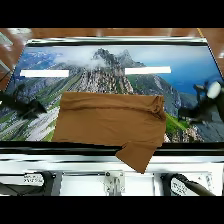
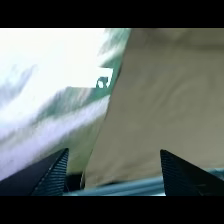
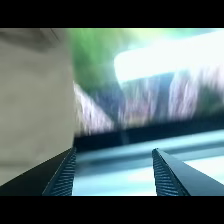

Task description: Fold the shirts.

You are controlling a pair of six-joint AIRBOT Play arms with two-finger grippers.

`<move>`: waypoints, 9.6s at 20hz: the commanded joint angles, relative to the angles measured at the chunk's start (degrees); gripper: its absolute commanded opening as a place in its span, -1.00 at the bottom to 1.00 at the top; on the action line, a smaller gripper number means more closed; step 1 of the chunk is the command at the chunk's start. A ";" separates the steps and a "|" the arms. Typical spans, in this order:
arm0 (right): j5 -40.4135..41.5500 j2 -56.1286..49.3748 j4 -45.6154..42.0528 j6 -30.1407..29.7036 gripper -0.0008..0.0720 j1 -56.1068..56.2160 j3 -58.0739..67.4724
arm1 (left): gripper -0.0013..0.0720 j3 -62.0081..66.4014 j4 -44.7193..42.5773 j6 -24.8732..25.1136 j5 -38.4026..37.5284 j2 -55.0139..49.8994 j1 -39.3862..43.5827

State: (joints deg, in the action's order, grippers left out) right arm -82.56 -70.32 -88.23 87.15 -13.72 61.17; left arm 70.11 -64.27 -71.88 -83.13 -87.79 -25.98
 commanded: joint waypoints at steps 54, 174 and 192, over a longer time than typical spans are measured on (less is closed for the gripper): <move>23.08 15.17 35.47 -9.99 -0.78 2.99 -28.59 | -0.85 -19.28 16.24 14.21 11.02 12.33 3.39; 44.09 -14.29 60.02 -8.70 0.75 24.52 -21.59 | -0.85 13.33 28.24 -5.40 13.64 31.10 19.02; 21.57 -7.82 39.71 -9.16 -0.78 -35.60 -1.38 | -0.85 13.33 8.94 -26.01 24.13 24.02 55.47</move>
State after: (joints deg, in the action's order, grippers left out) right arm -54.22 -78.50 -37.93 71.53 -38.24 59.09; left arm 83.46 -50.96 -93.71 -62.02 -61.14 23.46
